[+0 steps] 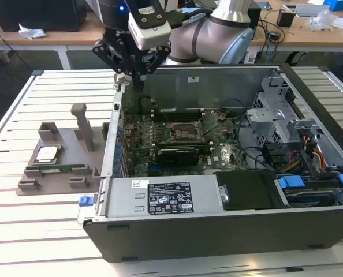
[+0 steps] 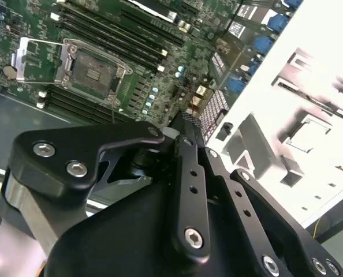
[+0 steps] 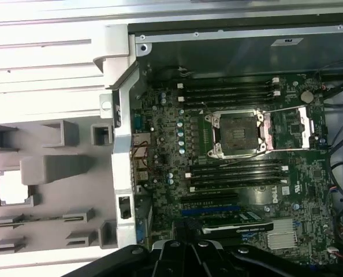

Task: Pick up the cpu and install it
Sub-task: 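Reach for the cpu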

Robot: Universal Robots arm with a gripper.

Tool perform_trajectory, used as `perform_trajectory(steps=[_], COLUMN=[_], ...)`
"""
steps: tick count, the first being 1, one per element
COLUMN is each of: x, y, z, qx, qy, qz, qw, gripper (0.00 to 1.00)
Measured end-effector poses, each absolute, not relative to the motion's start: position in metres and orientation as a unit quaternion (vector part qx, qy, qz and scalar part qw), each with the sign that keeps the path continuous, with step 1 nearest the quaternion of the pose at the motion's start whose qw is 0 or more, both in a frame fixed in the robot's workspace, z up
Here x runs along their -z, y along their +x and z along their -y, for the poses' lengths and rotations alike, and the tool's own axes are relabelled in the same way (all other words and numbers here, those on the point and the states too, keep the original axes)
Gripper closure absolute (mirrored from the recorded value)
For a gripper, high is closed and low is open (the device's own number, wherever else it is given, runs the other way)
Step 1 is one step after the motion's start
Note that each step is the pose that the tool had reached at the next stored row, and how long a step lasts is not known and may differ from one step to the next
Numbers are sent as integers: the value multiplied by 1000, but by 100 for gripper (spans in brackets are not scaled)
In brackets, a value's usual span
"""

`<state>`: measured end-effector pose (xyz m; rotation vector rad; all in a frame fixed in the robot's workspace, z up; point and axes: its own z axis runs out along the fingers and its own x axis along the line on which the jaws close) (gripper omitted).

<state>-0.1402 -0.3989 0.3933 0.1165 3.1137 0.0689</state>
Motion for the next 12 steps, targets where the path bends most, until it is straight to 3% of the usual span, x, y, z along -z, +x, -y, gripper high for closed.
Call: perform_trajectory(steps=[12], x=[-393], y=[-162], z=[399], qx=[-22], qy=[37], qz=[-999], qw=[13], gripper=[89])
